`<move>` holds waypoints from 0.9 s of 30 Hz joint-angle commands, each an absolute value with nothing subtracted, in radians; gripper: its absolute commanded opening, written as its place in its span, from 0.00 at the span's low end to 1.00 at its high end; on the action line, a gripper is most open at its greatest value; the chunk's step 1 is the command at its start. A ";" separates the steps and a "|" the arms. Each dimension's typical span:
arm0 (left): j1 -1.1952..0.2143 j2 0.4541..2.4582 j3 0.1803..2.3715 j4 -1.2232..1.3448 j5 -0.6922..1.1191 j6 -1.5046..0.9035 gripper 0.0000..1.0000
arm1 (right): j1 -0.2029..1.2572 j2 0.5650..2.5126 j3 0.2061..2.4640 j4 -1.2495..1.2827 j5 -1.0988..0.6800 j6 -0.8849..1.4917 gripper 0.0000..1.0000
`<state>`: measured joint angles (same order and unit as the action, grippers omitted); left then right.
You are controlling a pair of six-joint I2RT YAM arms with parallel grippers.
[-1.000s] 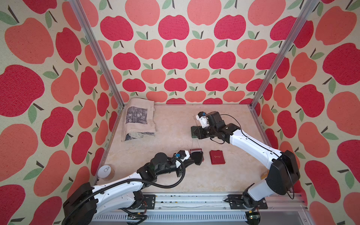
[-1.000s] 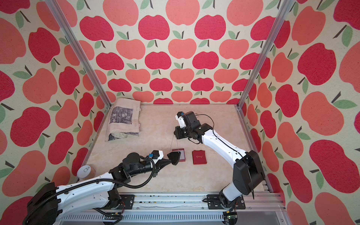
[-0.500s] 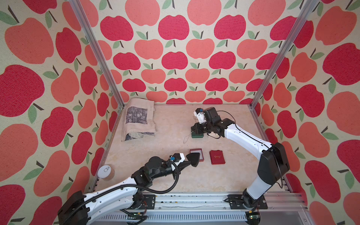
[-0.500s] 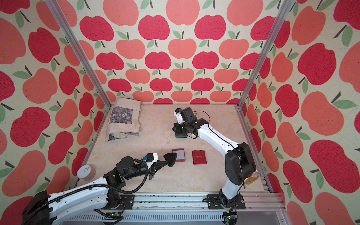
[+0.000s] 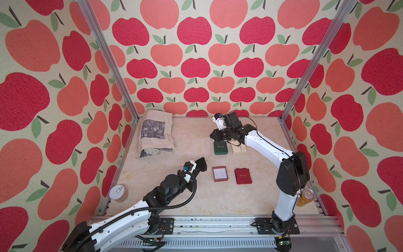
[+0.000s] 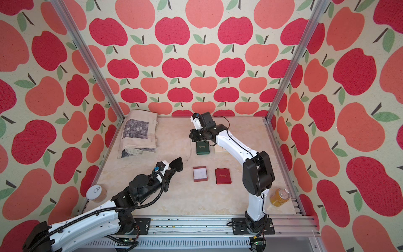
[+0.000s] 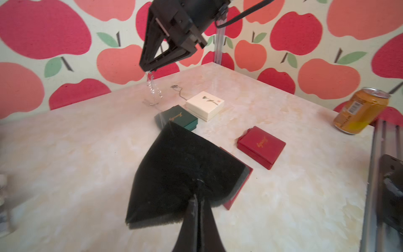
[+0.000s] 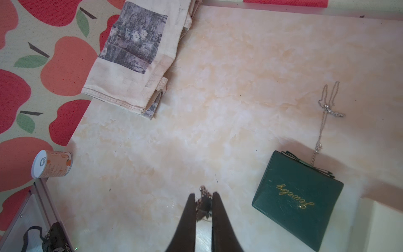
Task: Take the necklace out of the lift-off lid jewelry box
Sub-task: Place the necklace at the center of the board.
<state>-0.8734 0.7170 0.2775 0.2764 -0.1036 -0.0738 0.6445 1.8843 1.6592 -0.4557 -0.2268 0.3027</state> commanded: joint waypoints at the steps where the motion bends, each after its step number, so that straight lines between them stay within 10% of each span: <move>1: -0.858 0.688 0.279 0.173 -0.237 -0.153 0.00 | 0.638 1.932 1.735 -0.508 -0.242 0.266 0.14; 27: -0.824 0.487 0.267 -0.034 -0.270 -0.188 0.00 | 0.630 2.356 2.217 -0.572 -0.232 0.251 0.14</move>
